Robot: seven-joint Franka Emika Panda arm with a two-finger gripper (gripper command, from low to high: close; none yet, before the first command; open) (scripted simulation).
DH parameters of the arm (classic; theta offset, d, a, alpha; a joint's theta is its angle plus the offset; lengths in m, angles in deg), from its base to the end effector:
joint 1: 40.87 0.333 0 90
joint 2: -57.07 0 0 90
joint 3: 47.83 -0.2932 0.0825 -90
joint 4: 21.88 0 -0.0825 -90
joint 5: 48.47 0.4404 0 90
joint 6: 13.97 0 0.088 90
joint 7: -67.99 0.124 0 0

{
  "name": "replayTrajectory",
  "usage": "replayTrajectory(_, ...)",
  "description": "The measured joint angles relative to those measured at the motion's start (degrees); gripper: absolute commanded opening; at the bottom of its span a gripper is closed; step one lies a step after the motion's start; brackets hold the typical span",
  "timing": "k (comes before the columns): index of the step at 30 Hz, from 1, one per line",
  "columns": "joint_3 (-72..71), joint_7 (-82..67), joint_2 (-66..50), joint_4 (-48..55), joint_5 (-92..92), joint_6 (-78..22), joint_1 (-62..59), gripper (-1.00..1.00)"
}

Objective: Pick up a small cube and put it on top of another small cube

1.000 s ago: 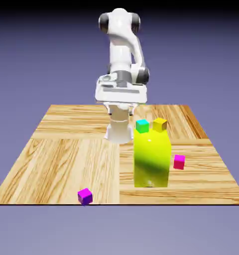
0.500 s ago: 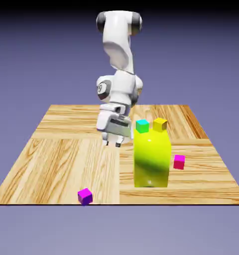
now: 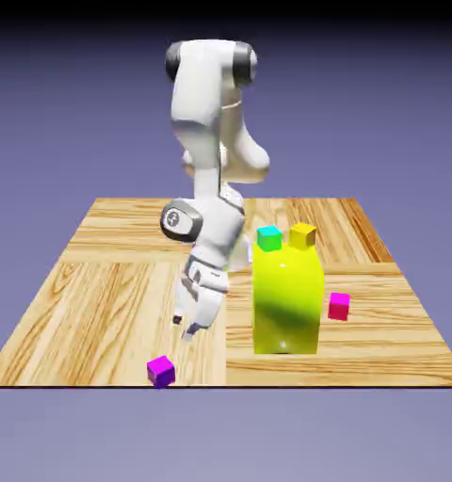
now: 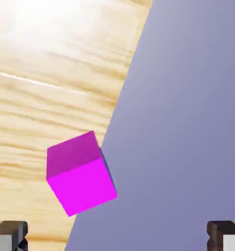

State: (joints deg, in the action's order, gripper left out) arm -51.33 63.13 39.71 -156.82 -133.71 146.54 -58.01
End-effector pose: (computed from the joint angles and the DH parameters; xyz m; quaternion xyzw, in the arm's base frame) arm 0.5111 -0.0787 0.1098 0.7825 0.5607 0.0149 0.2705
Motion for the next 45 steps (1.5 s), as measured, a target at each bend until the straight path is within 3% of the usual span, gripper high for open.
replayTrajectory(4,-0.31,-4.14,-4.37,2.28,-7.45,-1.18,-1.56,0.00)
replayTrajectory(9,0.64,3.40,-14.74,10.02,-16.18,-0.94,-2.26,0.00)
replayTrajectory(10,0.76,4.37,-16.08,11.02,-17.30,-0.91,-2.35,-1.00)
replayTrajectory(18,-0.03,-3.88,-4.37,2.45,-6.58,-0.97,-1.06,-1.00)
replayTrajectory(35,13.22,8.37,-4.38,10.87,35.76,11.26,22.76,-1.00)
replayTrajectory(45,-4.46,18.12,-2.29,9.23,54.48,-0.27,31.04,-1.00)
